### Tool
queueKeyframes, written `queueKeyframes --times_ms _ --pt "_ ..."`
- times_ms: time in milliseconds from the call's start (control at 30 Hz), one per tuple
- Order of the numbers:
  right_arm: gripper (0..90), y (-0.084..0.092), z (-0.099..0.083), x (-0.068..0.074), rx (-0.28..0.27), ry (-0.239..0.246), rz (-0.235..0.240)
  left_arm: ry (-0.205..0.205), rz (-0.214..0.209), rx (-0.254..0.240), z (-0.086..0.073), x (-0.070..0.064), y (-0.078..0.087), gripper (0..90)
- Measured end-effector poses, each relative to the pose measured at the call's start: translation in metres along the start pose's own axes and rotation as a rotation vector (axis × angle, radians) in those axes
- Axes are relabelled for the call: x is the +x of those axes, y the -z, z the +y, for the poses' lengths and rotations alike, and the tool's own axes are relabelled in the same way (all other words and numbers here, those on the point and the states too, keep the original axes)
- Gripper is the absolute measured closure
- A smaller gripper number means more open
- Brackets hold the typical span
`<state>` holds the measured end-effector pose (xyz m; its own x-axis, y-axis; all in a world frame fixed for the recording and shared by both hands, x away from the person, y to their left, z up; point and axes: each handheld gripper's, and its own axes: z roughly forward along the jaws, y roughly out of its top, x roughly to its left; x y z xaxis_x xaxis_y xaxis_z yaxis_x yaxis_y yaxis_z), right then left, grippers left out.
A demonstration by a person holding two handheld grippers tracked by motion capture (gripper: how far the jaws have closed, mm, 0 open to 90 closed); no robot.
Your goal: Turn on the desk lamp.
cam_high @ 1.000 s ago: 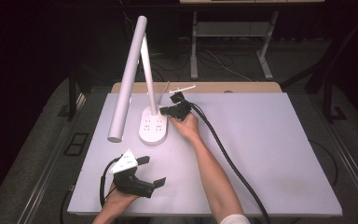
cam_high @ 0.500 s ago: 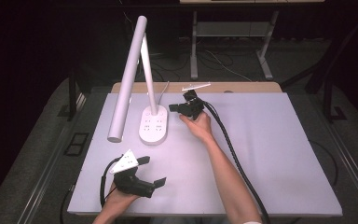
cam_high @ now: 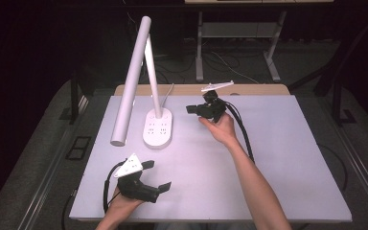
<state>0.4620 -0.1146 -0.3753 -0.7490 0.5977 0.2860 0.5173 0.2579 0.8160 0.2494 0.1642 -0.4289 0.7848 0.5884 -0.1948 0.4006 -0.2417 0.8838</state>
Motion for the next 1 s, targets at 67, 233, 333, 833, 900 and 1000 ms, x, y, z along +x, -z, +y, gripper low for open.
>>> queueKeyframes --times_ms 67,233,333,833,900,1000 --pt "89.5 0.013 -0.002 0.001 0.008 0.011 0.001 -0.001 0.001 0.001 0.0 0.0 0.0 0.0" --pt "69.5 0.035 -0.009 0.005 0.012 -0.006 -0.005 -0.002 0.0 0.003 0.0 0.0 -0.001 0.0" --pt "55.2 0.049 -0.013 0.007 0.001 -0.007 -0.024 -0.003 0.002 0.003 0.0 0.0 -0.001 0.0" --pt "0.3 0.107 -0.038 0.014 -0.014 -0.019 -0.076 0.002 0.004 0.012 0.0 0.0 -0.004 0.0" --pt "0.3 0.114 -0.043 0.014 -0.006 -0.018 -0.081 0.001 0.004 0.013 0.0 0.0 -0.005 0.0" --pt "0.3 0.124 -0.052 0.013 -0.015 -0.027 -0.082 0.001 0.003 0.011 0.0 0.0 -0.005 0.0"
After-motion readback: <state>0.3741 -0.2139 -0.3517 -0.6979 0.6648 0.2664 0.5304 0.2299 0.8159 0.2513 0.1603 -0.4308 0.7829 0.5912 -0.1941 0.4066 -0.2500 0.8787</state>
